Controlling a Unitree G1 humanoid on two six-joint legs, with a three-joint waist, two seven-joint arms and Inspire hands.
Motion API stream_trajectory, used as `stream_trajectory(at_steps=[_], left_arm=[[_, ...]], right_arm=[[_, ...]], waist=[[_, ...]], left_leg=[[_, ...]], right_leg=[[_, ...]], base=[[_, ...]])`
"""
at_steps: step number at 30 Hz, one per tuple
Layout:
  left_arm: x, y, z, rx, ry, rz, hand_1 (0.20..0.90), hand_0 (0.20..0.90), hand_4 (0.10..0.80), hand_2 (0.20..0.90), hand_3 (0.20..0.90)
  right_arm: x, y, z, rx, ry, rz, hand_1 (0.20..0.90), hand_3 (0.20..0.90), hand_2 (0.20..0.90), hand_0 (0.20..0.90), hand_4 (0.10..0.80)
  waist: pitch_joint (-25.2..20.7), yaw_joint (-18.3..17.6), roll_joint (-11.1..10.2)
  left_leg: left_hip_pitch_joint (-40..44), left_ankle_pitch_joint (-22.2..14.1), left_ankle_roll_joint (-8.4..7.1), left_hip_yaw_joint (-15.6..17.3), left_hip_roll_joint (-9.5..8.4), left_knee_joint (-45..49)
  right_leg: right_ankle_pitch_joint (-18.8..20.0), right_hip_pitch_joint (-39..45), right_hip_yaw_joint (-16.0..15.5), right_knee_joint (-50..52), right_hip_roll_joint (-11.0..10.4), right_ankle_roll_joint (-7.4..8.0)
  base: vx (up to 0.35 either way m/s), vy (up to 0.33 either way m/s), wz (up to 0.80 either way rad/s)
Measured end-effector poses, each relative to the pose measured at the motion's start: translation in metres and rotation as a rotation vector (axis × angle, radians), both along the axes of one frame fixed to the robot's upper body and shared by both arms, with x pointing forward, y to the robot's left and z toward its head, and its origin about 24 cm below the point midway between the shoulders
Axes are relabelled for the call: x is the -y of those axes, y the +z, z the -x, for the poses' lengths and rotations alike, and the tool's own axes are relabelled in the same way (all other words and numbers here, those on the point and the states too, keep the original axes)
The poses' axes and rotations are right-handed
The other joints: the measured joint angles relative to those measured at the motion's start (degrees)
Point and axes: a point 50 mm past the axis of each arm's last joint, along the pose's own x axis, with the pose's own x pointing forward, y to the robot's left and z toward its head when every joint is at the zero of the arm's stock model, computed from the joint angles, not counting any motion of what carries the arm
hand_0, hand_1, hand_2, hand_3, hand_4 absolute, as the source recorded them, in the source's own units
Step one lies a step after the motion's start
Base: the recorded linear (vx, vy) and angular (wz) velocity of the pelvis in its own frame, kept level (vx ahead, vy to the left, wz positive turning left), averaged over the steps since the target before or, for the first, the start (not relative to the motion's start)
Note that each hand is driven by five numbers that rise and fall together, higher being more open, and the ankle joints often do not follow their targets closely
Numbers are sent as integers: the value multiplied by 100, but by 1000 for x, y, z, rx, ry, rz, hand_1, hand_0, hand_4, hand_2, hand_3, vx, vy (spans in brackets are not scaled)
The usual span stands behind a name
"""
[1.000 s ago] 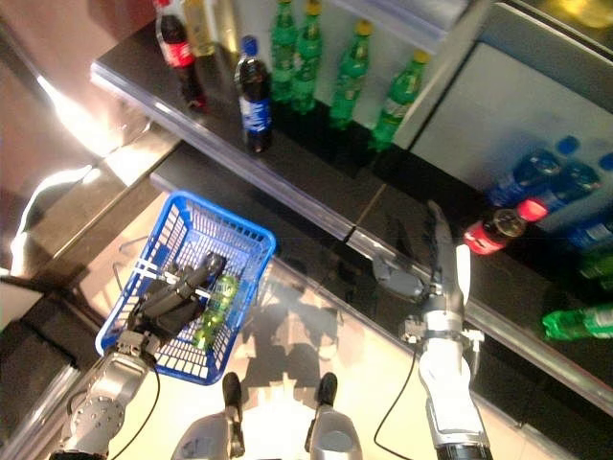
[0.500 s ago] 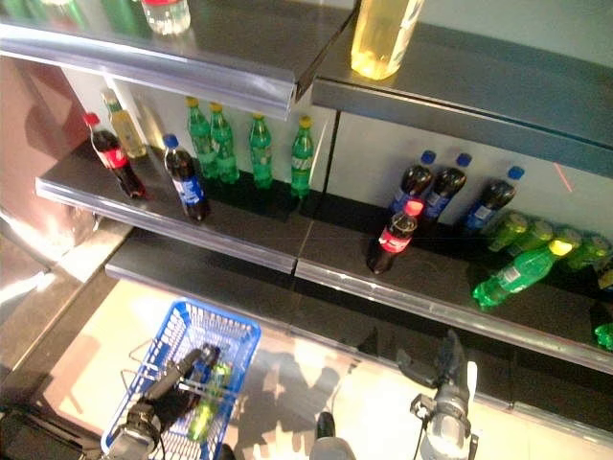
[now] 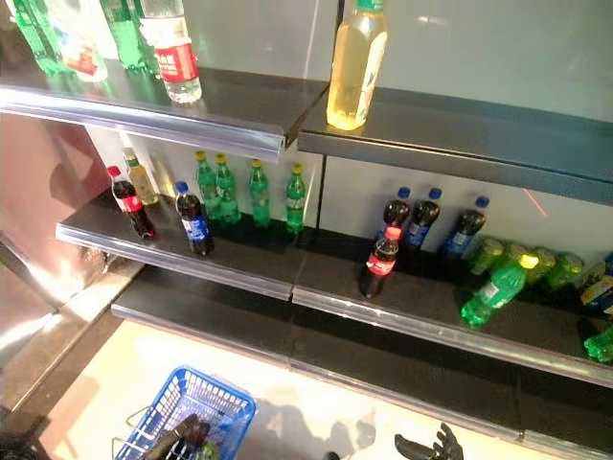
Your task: Pick up the drink and place into the basket.
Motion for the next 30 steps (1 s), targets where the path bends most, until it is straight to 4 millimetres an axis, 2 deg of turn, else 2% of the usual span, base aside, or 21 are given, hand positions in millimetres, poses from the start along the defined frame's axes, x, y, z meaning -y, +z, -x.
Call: stream_trajectory(at_steps=[3, 12, 19, 24, 26, 30], left_arm=[[-2, -1, 6, -24, 8, -7, 300, 300, 100, 300, 200], [-2, -1, 7, -23, -47, -9, 300, 300, 100, 300, 200], [-2, -1, 4, -15, -61, -9, 300, 300, 100, 300, 200], [-2, 1, -5, 14, -66, -14, 300, 300, 100, 300, 200], [-3, 2, -13, 36, -69, -20, 300, 300, 100, 300, 200], [-2, 9, -43, 122, -72, -23, 300, 300, 100, 300, 200]], right_arm=[[-2, -3, 6, -28, 8, -23, 900, 900, 900, 900, 800], [-4, -7, 15, -79, 15, -49, 900, 900, 900, 900, 800], [-6, -9, 18, -115, 61, -59, 900, 900, 900, 900, 800], [-8, -10, 17, -137, 124, -51, 900, 900, 900, 900, 800], [-9, -9, 11, -137, 161, -44, 900, 900, 900, 900, 800], [-12, -4, -23, -98, 310, 6, 900, 900, 900, 900, 800]], waist=[[-76, 22, -19], [-97, 67, -52], [-81, 88, -49], [84, 151, -24], [233, 170, -4], [700, 198, 47]], left_leg=[[9, -7, -2, 0, -1, 0], [19, -13, -7, 0, 13, 0], [-9, -28, -30, 0, 47, 0], [-139, -30, -36, -1, 55, 1], [-252, -6, -54, -7, 57, 14], [-690, 133, -44, -26, 15, 49]], right_leg=[[-9, 8, -2, 0, 0, 12], [-21, 15, -4, 0, -1, -8], [-29, -10, -5, 0, 13, -1], [-24, -149, 0, 0, 43, -12], [-1, -263, 4, 1, 69, -32], [190, -699, 73, 37, 79, -88]], base=[[0, 0, 0], [0, 0, 0], [29, -40, 0], [-55, -52, 0], [-131, -39, 0], [-243, -34, -5]])
